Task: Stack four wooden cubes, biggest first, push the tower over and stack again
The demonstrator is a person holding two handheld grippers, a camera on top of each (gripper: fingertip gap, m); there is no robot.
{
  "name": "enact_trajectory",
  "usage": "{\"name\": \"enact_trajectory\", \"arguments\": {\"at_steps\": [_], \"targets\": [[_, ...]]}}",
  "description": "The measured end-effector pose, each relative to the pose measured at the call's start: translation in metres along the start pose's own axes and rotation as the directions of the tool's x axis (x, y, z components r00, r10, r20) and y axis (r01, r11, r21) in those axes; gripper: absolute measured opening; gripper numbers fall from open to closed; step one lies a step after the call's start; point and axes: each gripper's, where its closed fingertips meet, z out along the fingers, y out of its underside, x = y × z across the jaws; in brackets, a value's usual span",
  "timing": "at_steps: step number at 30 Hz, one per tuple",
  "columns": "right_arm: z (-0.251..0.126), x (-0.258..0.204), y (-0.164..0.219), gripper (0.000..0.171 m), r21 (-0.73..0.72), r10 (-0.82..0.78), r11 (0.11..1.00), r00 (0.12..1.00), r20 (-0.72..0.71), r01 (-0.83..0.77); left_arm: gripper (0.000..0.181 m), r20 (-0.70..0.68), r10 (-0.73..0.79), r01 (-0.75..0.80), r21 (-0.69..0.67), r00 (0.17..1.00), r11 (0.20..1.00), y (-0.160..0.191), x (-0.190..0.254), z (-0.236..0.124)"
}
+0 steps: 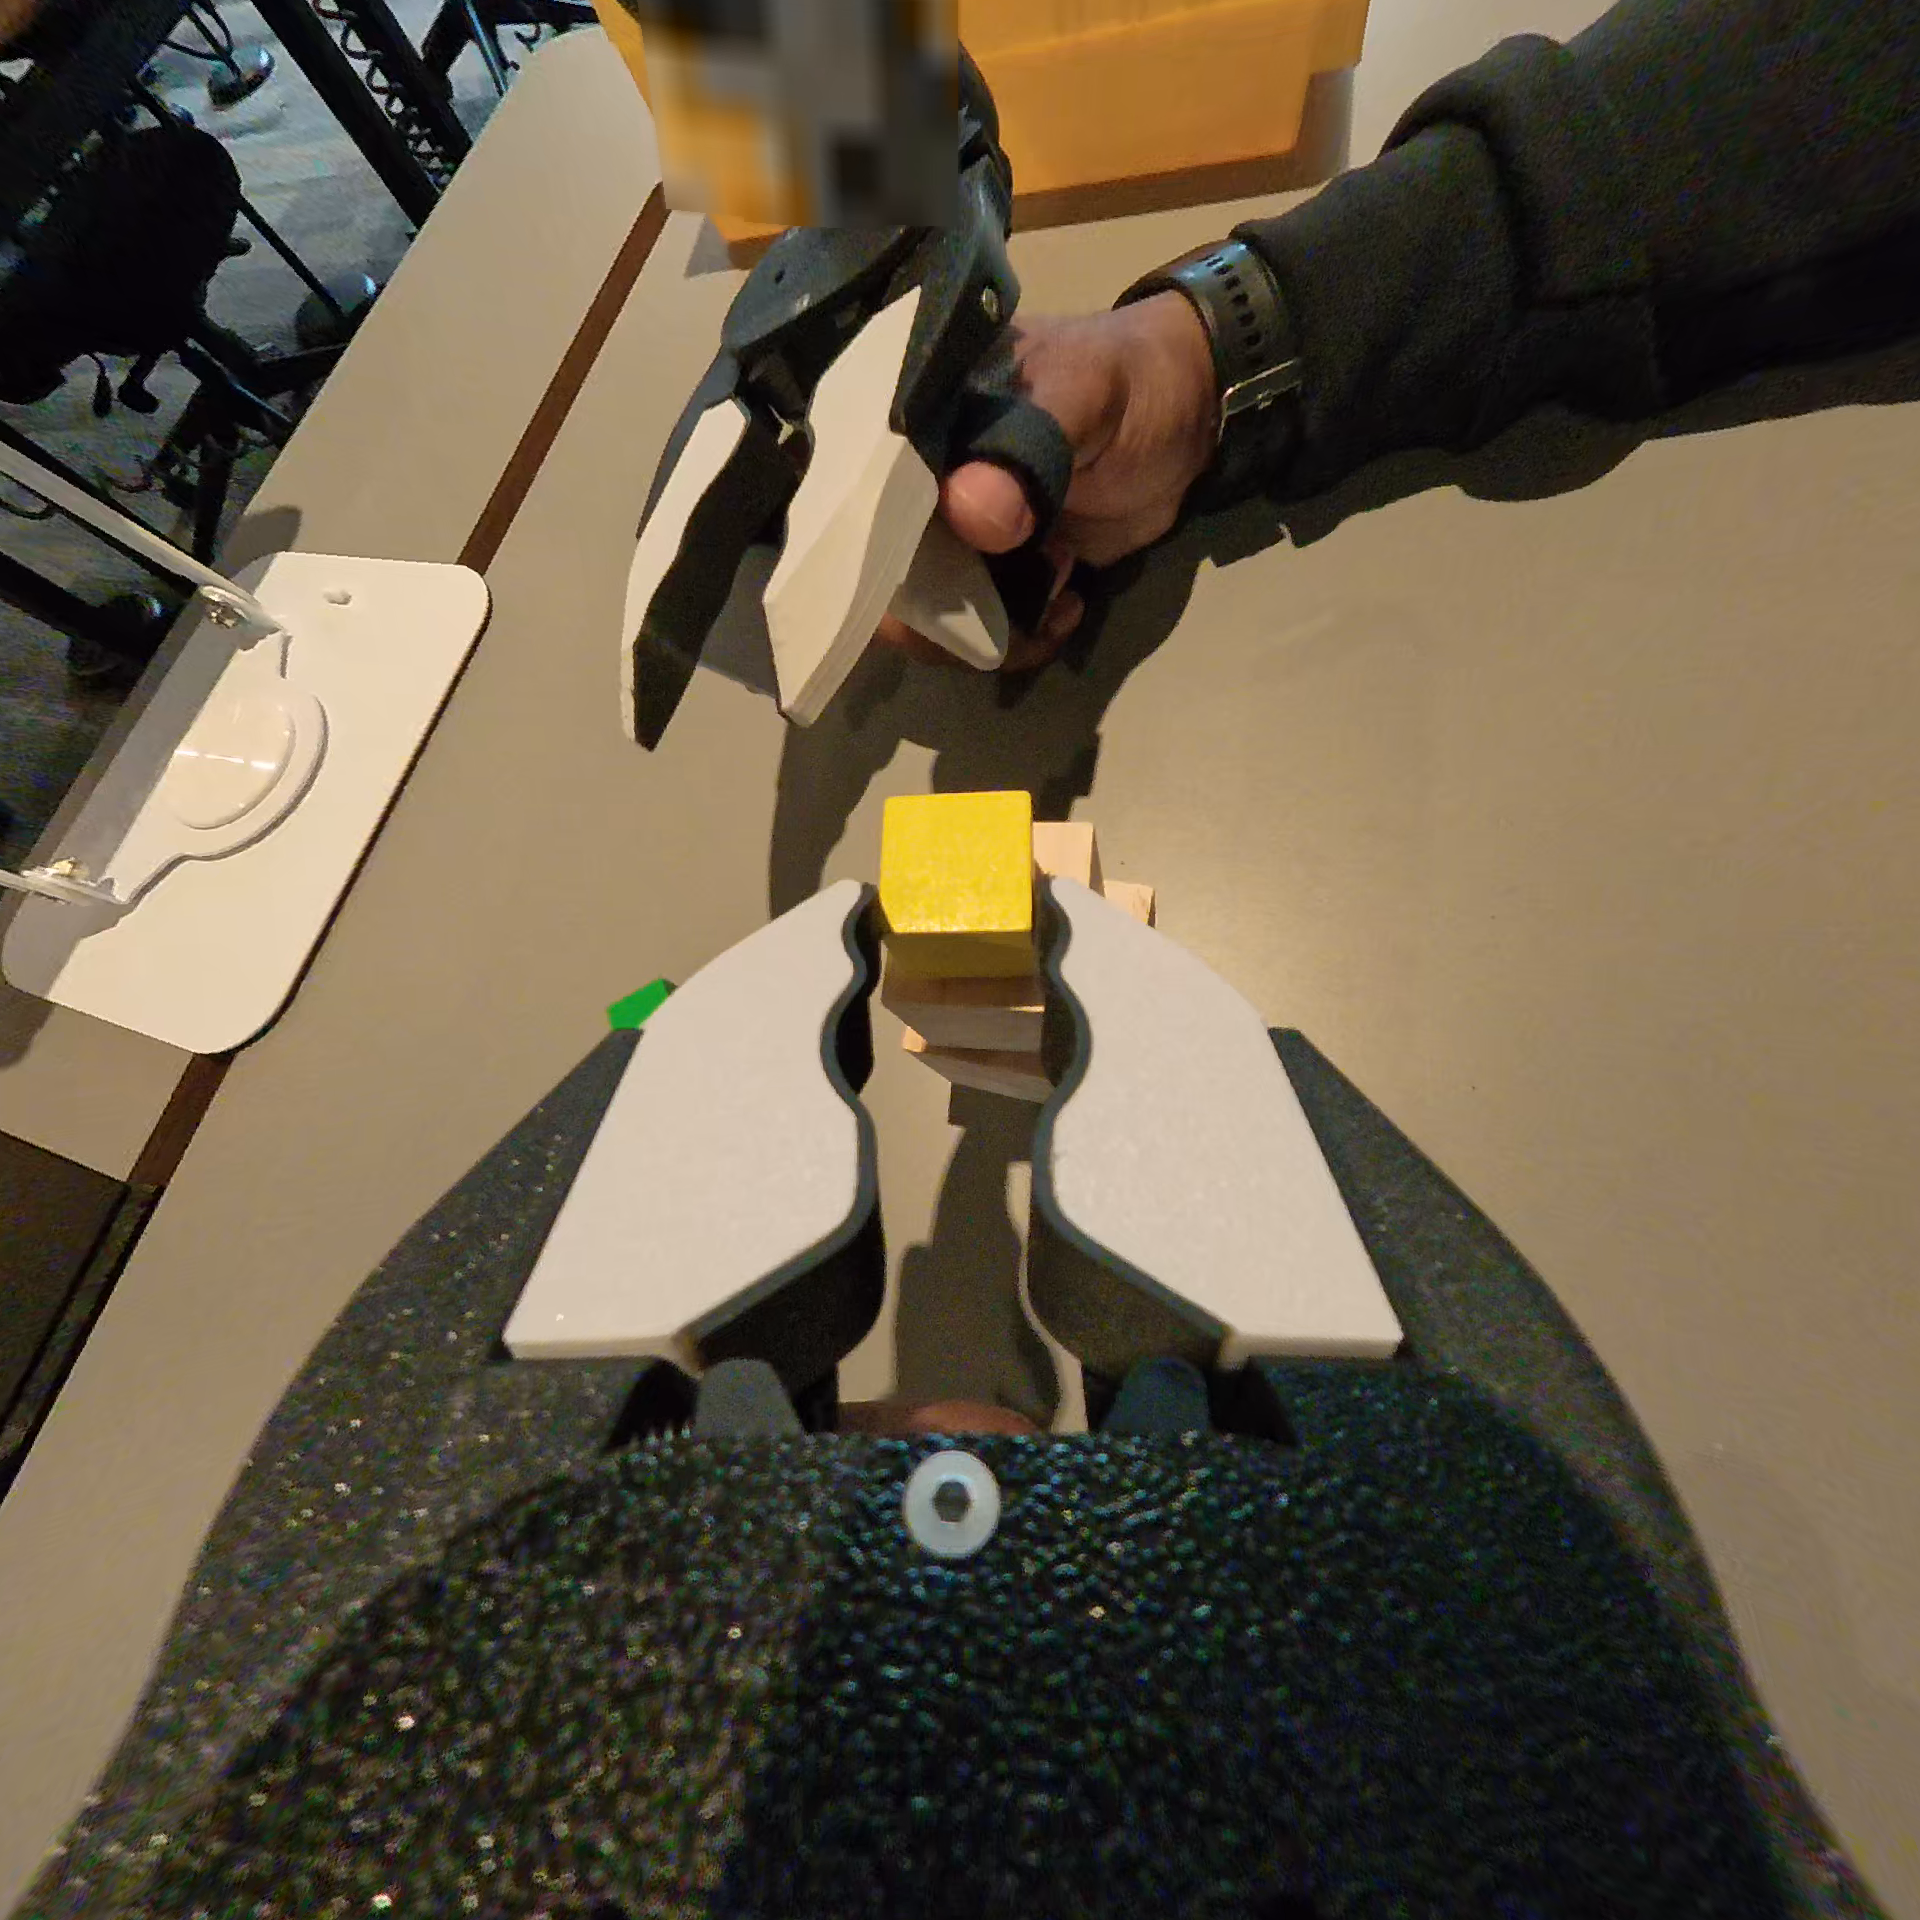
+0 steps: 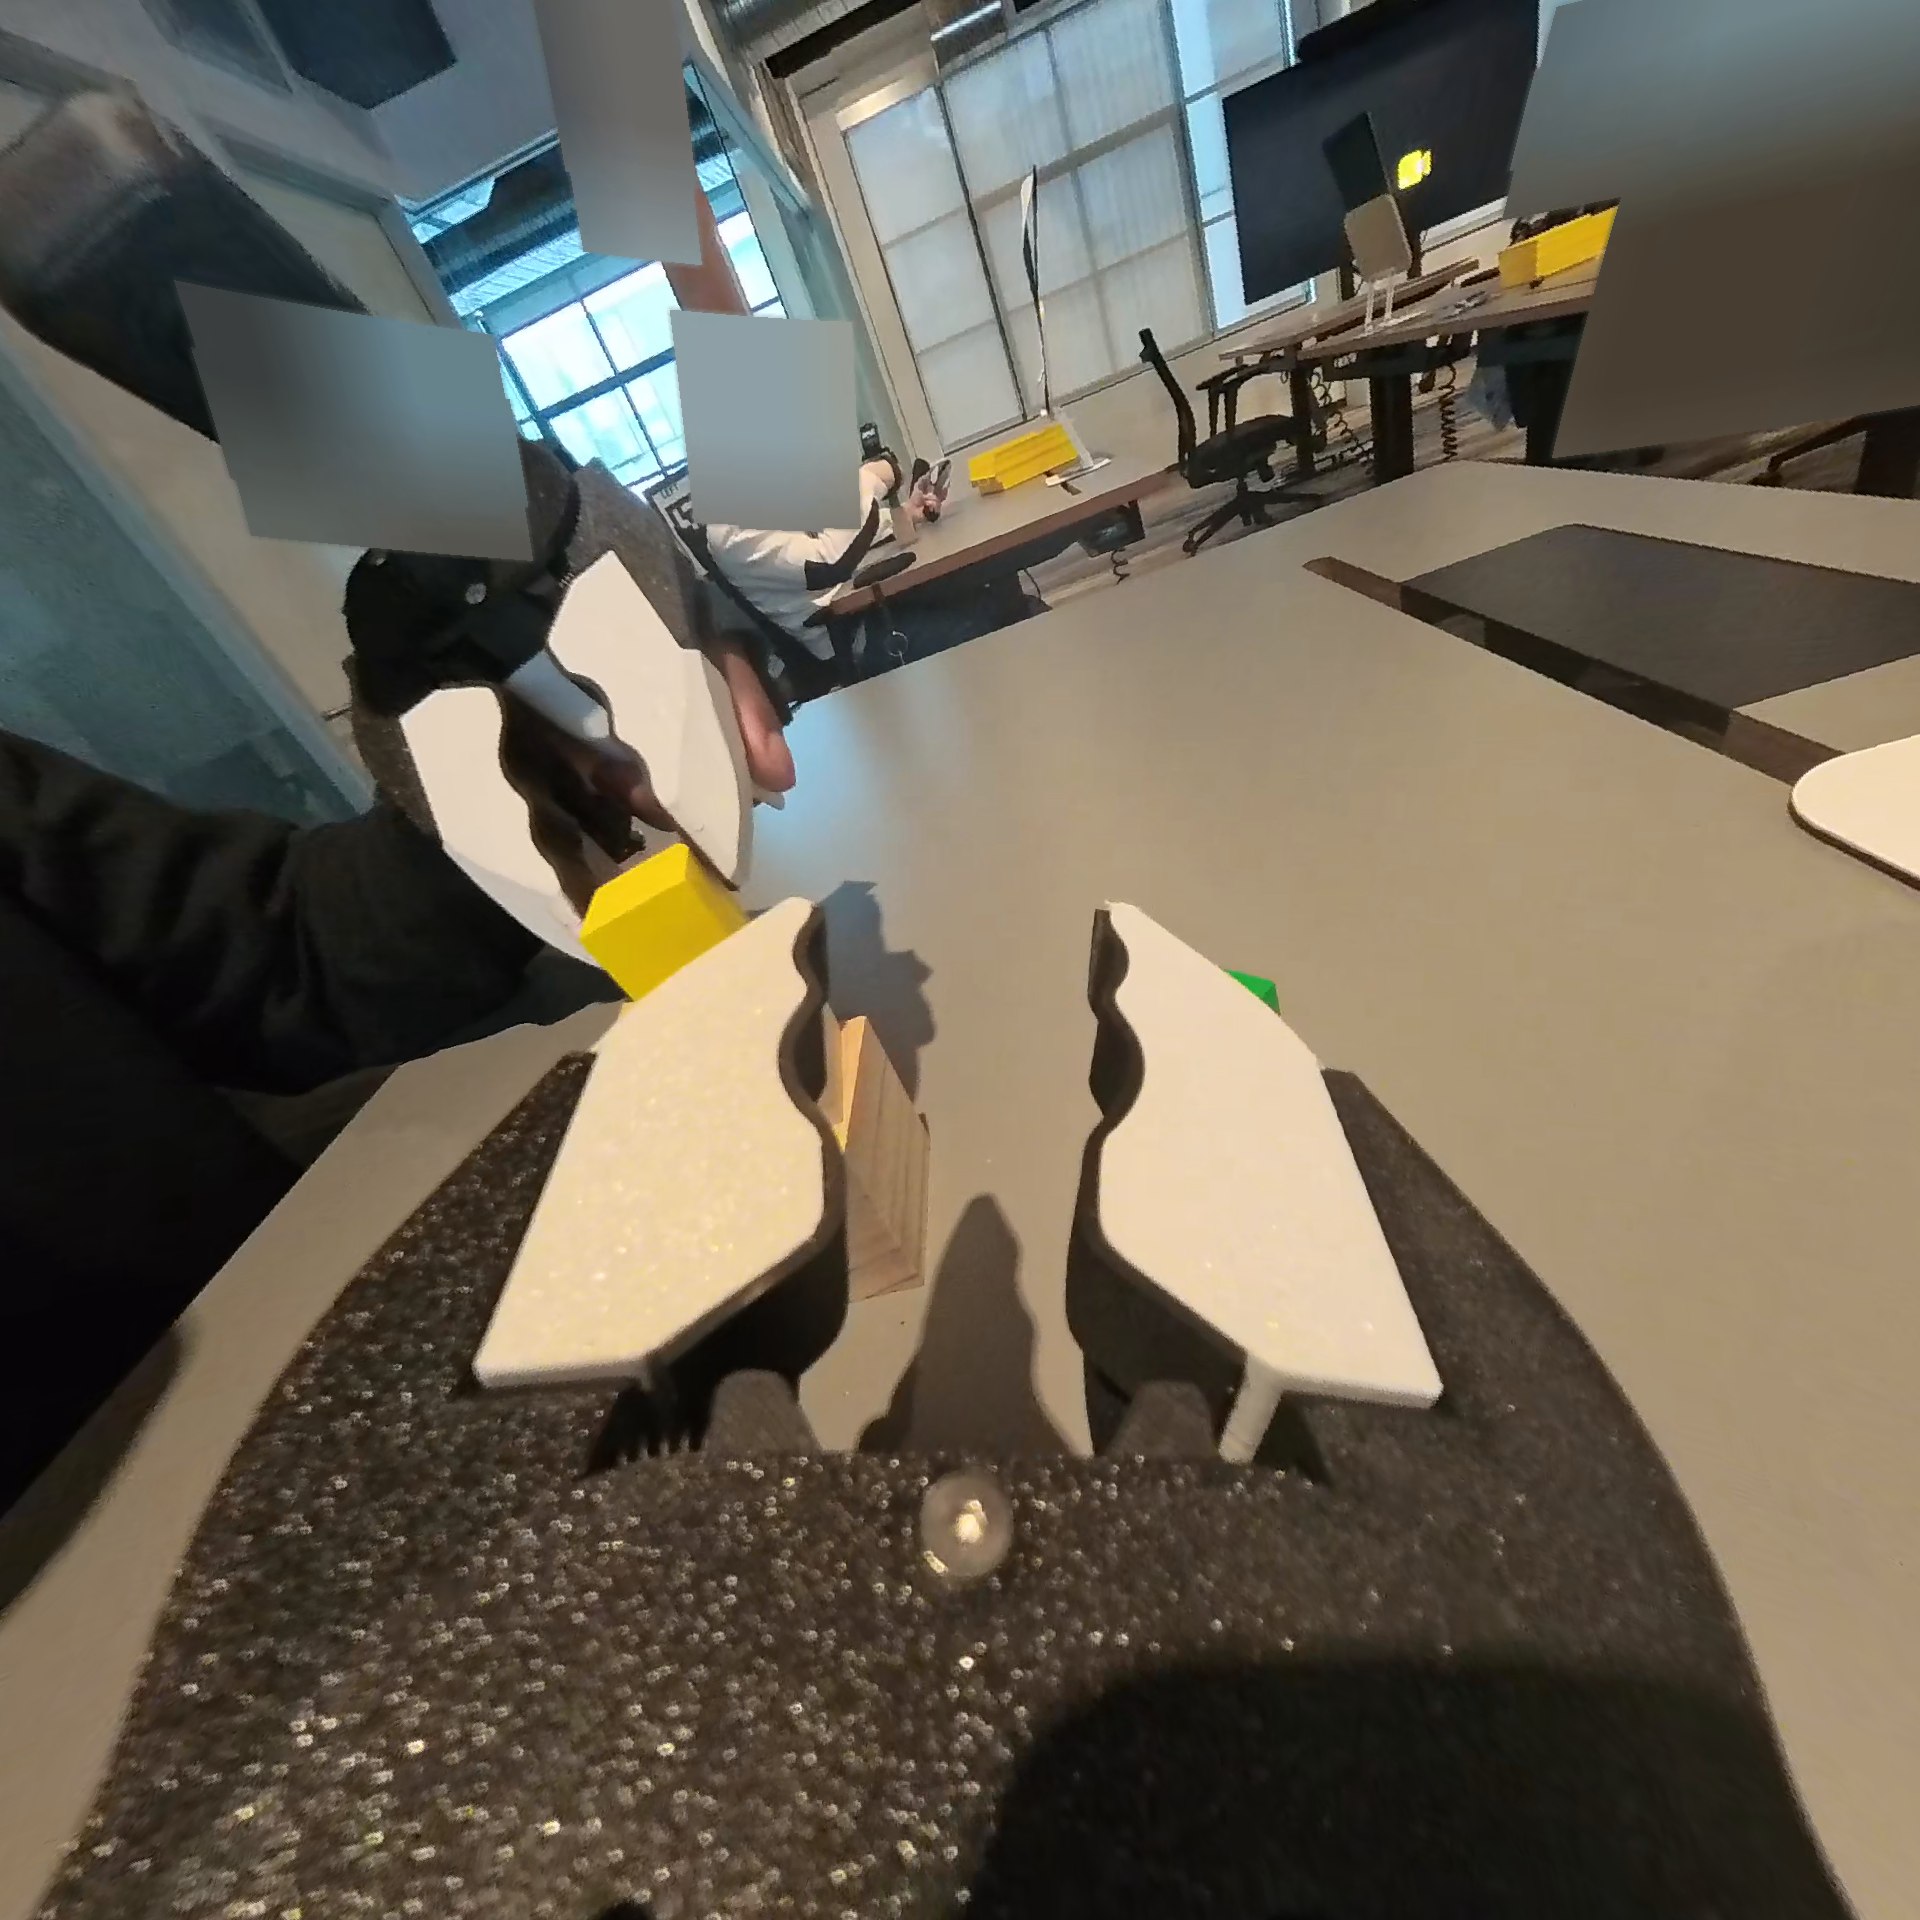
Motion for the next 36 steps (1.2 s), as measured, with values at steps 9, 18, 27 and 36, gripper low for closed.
{"name": "enact_trajectory", "arguments": {"at_steps": [9, 18, 27, 36], "targets": [[0.001, 0.001, 0.001, 0.048, -0.006, 0.002, 1.0, 1.0, -0.003, -0.002, 0.029, -0.022, 0.01, -0.01, 0.009, 1.0, 1.0, -0.002, 0.005, 0.001], [0.0, 0.001, 0.0, 0.048, 0.001, 0.004, 1.0, 1.0, -0.003, -0.004, 0.056, -0.023, 0.048, -0.046, 0.064, 0.999, 0.997, -0.003, 0.004, -0.004], [-0.002, 0.001, -0.003, 0.049, 0.026, 0.021, 0.999, 1.0, 0.008, -0.021, 0.054, 0.073, -0.395, 0.34, 0.384, 0.916, 0.858, 0.018, -0.087, -0.031], [-0.002, 0.002, -0.002, 0.049, 0.023, 0.026, 0.999, 1.0, 0.007, -0.026, 0.05, 0.226, -0.446, 0.454, 0.021, 0.866, 0.891, 0.079, -0.084, 0.062]]}}
